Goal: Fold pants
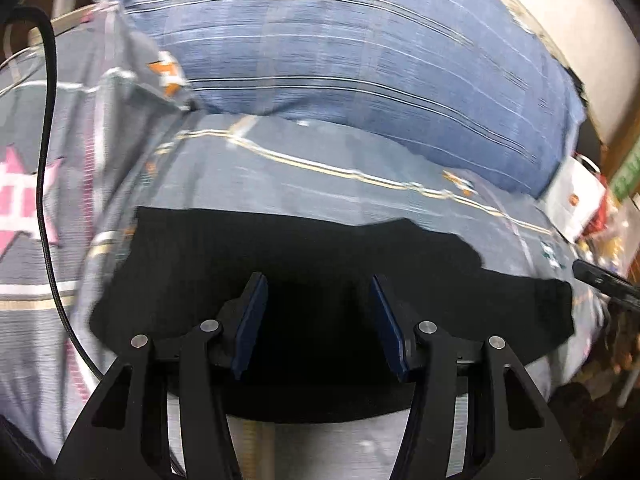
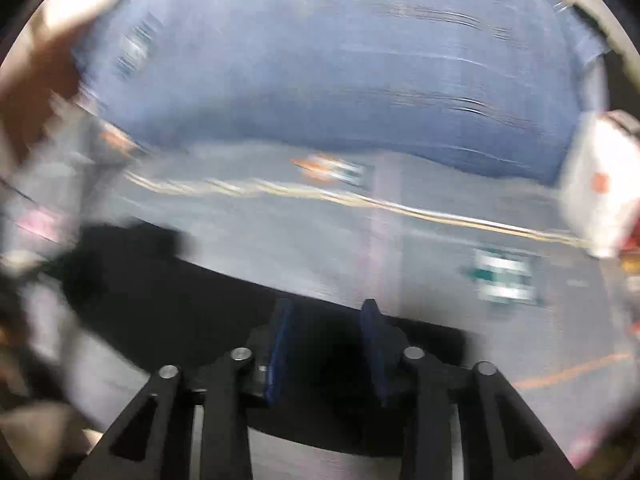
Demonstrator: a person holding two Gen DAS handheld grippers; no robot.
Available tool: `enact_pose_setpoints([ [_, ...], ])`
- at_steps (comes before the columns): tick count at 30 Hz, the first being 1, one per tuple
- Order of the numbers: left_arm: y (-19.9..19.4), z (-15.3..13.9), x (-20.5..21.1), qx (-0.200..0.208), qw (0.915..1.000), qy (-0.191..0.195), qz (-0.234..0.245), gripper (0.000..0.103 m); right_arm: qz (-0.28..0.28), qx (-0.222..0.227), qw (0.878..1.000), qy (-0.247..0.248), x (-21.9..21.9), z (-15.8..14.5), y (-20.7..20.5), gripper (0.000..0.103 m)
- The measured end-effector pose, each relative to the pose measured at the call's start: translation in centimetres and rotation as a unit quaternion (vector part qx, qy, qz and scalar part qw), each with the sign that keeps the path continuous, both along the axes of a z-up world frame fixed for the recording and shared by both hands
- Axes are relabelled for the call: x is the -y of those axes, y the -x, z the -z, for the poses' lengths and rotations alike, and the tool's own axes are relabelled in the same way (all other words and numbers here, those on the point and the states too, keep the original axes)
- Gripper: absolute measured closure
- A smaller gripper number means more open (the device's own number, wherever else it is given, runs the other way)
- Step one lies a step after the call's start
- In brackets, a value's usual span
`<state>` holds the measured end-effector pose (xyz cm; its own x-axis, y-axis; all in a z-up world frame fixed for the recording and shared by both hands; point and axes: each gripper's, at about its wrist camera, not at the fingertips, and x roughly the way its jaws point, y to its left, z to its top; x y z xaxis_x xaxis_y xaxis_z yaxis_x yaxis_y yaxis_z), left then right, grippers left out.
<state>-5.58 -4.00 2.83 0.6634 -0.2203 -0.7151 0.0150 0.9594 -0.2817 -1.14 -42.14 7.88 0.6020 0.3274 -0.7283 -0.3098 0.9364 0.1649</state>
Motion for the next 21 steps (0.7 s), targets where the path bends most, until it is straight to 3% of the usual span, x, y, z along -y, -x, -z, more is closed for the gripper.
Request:
enact_pose_setpoints([
  [2, -0.1, 0.3, -1.3, -0.004, 0.9998, -0.002, -0.018, 0.051, -0.034, -0.01, 0.998, -0.058, -2.8, 0.6, -0.9, 0.063],
  [5, -0.3, 0.5, -3.0, -0.004, 0.9992, -0.004, -0.038, 0.05, -0.055, -0.019, 0.996, -0.067, -7.5, 2.2, -3.3, 0.062],
  [11, -1.7, 1.4, -4.3, -0.007, 0.9985, -0.008, -0.053, 0.05, -0.043, -0.118, 0.983, -0.135, -11.8, 8.0, -9.5, 0.064],
  [12, -2.1, 1.8, -4.5, -0.016, 0.9984, -0.003, -0.054, 0.05, -0.044, -0.113, 0.983, -0.137, -12.0, 8.3, -10.0, 0.08],
  [13, -2.4, 2.2, -4.6, -0.022, 0.9983, 0.0, -0.054, 0.051, -0.046, -0.1, 0.985, -0.134, -12.2, 8.3, -9.8, 0.088],
  [17, -2.9, 2.9, -4.7, -0.024, 0.9982, -0.01, -0.054, 0.05, -0.048, -0.052, 0.99, -0.123, -11.9, 6.8, -9.0, 0.093],
  [21, -3.1, 3.7, -4.7, -0.021, 0.9979, -0.016, -0.06, 0.05, -0.007, -0.027, 0.996, -0.084, -11.7, 7.4, -8.0, 0.095],
])
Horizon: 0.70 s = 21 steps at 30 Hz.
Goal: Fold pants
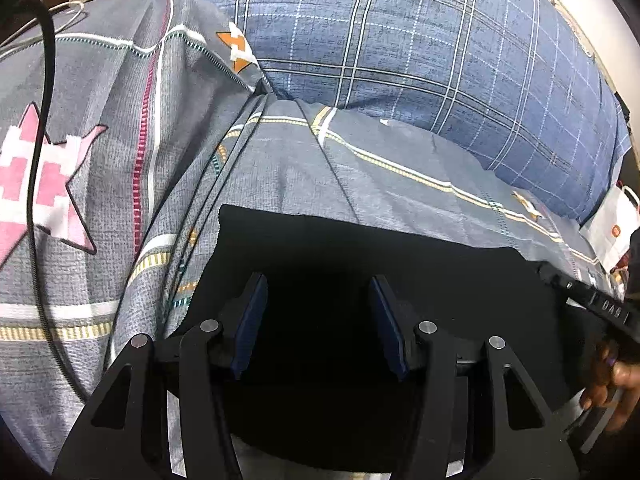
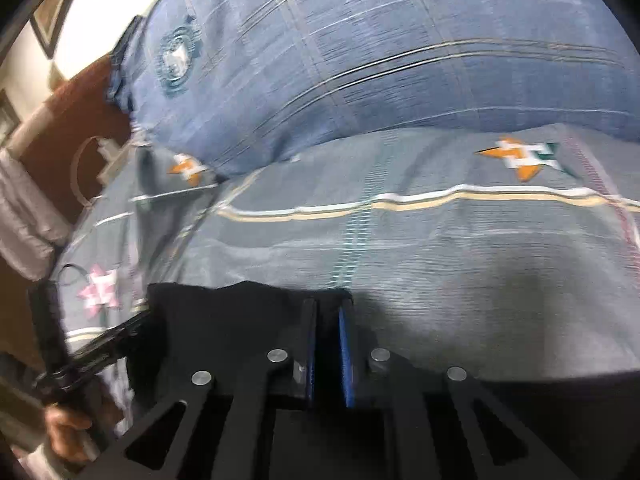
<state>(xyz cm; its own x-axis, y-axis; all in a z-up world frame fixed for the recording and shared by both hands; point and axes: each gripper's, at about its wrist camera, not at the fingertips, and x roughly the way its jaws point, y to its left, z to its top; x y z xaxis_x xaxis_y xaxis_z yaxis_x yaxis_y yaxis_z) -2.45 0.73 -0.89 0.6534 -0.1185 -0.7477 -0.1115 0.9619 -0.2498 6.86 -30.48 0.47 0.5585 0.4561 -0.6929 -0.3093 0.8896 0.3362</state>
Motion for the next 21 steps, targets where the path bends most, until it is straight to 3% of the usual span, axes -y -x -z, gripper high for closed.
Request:
enact_pose_setpoints([
  [3, 0.1, -0.2, 0.5, 0.0, 0.9998, -0.02, 0.006, 0.049, 0.008, -0.002, 1.0, 0.007, -0.4, 0.6, -0.3, 0.095],
  [7, 0.6, -1.2, 0.2, 0.006, 1.0, -0.005, 0.003, 0.049, 0.033, 0.023, 0.999, 0.008, 0.5, -2.0, 0.7, 0.092],
  [12, 0.1, -2.7, 1.4, 0.027, 0.9994, -0.002, 0.022, 0.049, -0.031, 0.05, 0.998, -0.018, -2.1, -4.2, 2.6, 0.091],
  [18, -1.7, -1.5, 1.6, 0.003, 0.9999, -0.015, 0.007, 0.049, -0.107, 0.052, 0.992, 0.03, -8.7, -2.1, 2.7, 0.091],
  [21, -2.0, -0.7, 1.1, -0.005, 0.9999, -0.016, -0.003, 0.049, -0.106, 0.044, 0.992, 0.055, -10.4, 0.1, 2.0, 0.091],
])
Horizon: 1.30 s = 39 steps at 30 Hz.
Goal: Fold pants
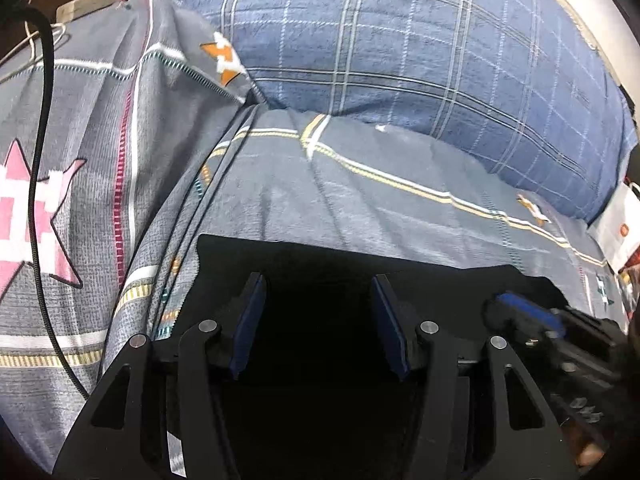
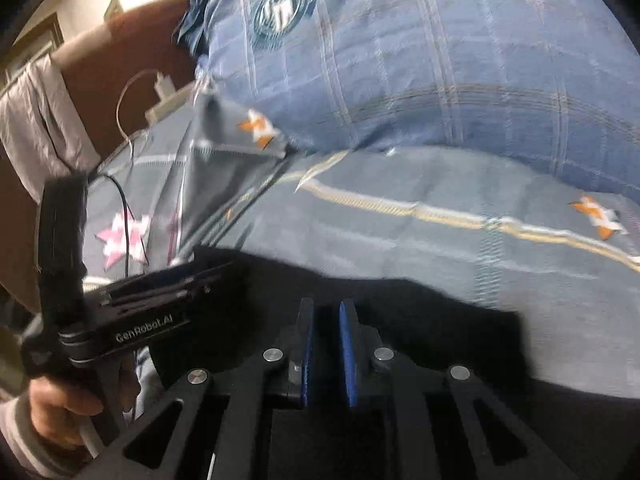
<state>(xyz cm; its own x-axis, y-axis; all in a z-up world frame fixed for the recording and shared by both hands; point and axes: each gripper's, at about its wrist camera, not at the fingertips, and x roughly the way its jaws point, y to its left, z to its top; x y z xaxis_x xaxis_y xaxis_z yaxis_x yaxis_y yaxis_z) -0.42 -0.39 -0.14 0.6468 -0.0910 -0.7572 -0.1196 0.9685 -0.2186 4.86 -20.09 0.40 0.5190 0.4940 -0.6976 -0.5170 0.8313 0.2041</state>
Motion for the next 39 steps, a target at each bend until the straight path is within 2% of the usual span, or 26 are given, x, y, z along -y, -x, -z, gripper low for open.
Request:
enact_pose_setpoints([
  [2, -0.1, 0.3, -0.2, 0.0, 1.0, 0.001, -0.002, 0.049, 0.014, 0.006, 1.0, 0.006, -0.1, 0.8, -0.6, 0.091],
  [5, -0.3, 0.6, -0.1, 0.005, 1.0, -0.001, -0.001, 0.044, 0.038, 0.012, 0.999, 0.007, -0.1, 1.5, -1.9, 0.091],
  [9, -0.2, 0.7, 0.1, 0.009, 0.9999, -0.011, 0.001, 0.043, 0.036, 0.013, 0.999, 0.003, -0.2, 1.5, -2.2, 0.091],
  [14, 0.5, 0.2, 0.1, 0.01, 0.9999, -0.011, -0.002, 0.044, 0.035, 0.008, 0.999, -0.01, 0.6, 0.1, -0.7, 0.09],
  [20, 2.3, -0.9, 0.0, 0.019, 0.9998, -0.008, -0.003, 0.043, 0.015, 0.019, 1.0, -0.008, 1.0, -1.3, 2.7, 0.082],
  [26, 4.1, -1.2, 0.2, 0.021, 0.9997, -0.011, -0.004, 0.044, 0.004, 0.014, 1.0, -0.006, 1.1, -0.7, 5.6, 0.08],
  [32, 5.4, 0.3, 0.1, 0.007, 0.9999, -0.005, -0.008, 0.043, 0.025, -0.004, 1.0, -0.002, 1.4, 1.4, 6.1, 0.079],
  [39, 6.5, 0.3, 0.4, 0.029, 0.9994, -0.017, -0.01, 0.043, 0.028, 0.002, 1.0, -0.013, 1.6, 0.2, 7.1, 0.075],
])
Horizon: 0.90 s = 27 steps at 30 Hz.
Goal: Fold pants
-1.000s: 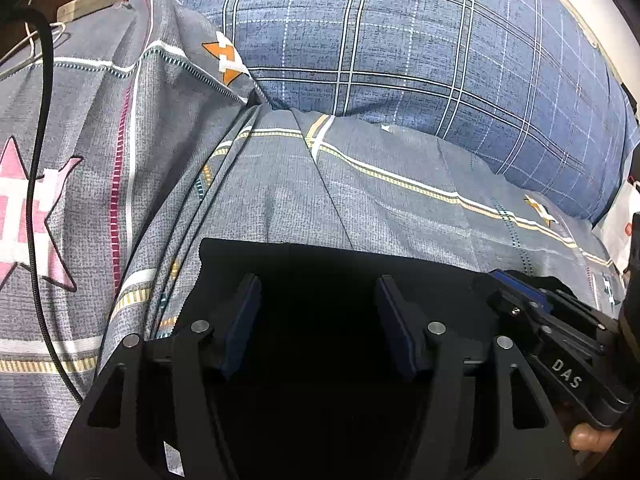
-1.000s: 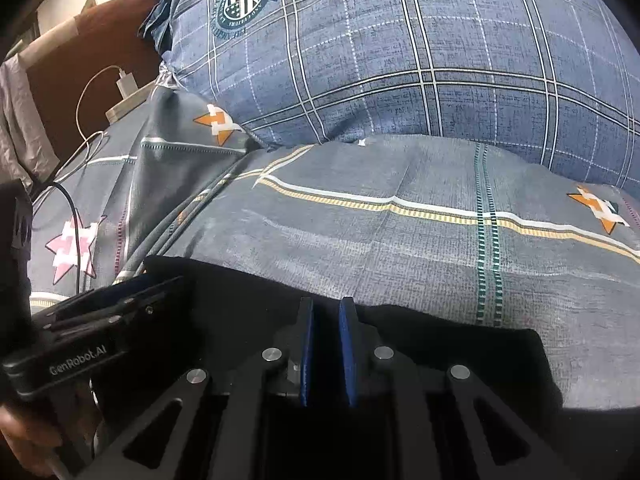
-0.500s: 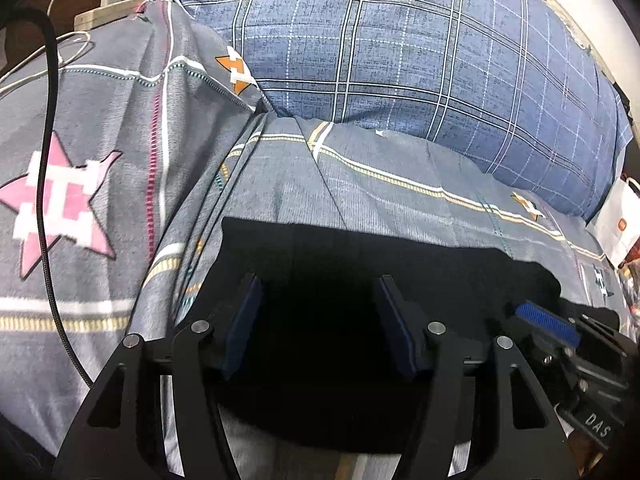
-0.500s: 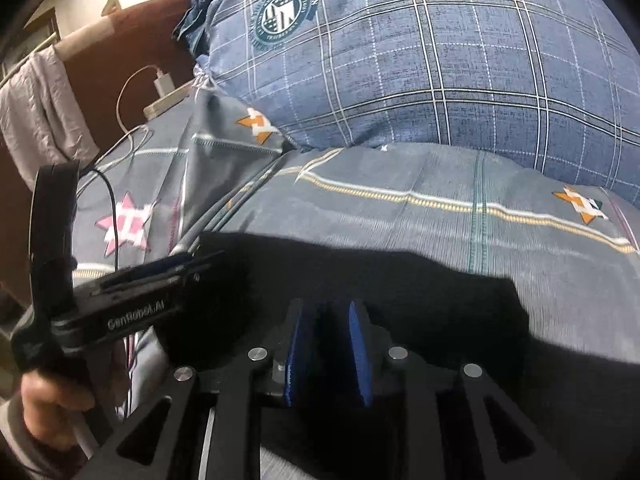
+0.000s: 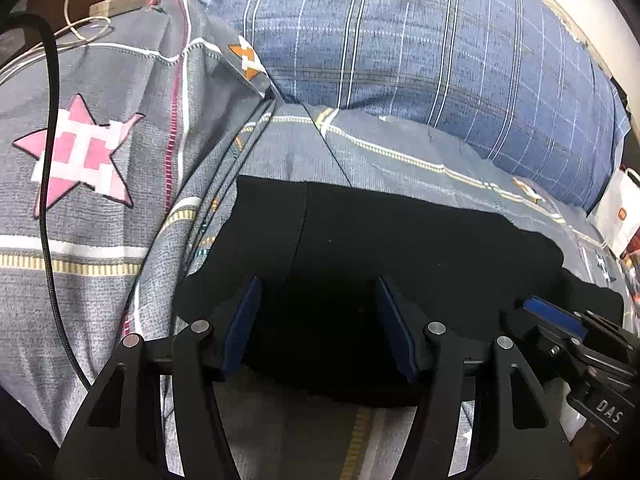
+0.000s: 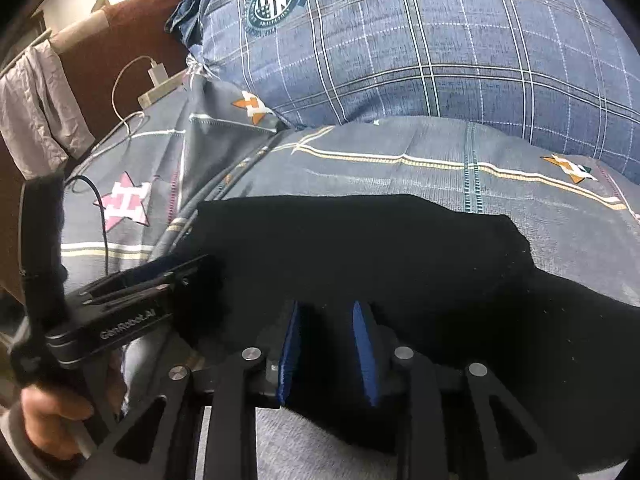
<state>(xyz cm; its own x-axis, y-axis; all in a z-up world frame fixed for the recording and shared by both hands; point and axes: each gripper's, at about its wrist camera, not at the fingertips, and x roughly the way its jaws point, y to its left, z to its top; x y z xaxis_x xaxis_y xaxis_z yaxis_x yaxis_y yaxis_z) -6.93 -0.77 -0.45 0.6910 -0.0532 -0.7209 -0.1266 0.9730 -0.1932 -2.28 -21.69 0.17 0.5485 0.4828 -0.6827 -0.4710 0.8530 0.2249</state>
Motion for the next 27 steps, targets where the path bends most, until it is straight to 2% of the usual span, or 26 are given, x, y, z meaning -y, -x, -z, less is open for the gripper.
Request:
enact_pose_setpoints([
  [3, 0.6, -0.2, 0.0, 0.006, 1.0, -0.007, -0.002, 0.043, -0.003, 0.002, 1.0, -0.002, 0.0, 0.1, 0.7, 0.073],
  [8, 1.5, 0.2, -0.2, 0.007, 0.9997, -0.022, -0.008, 0.043, 0.002, 0.002, 1.0, 0.024, -0.7, 1.4, 1.5, 0.073],
  [15, 3.0, -0.3, -0.9, 0.018, 0.9991, -0.034, -0.017, 0.043, 0.007, 0.022, 1.0, 0.005, -0.4, 0.0, 2.9, 0.066],
  [27, 4.8, -1.3, 0.3, 0.037, 0.9978, -0.055, -0.005, 0.043, 0.026, 0.038, 0.999, -0.001, 0.6, -0.3, 4.9, 0.063],
])
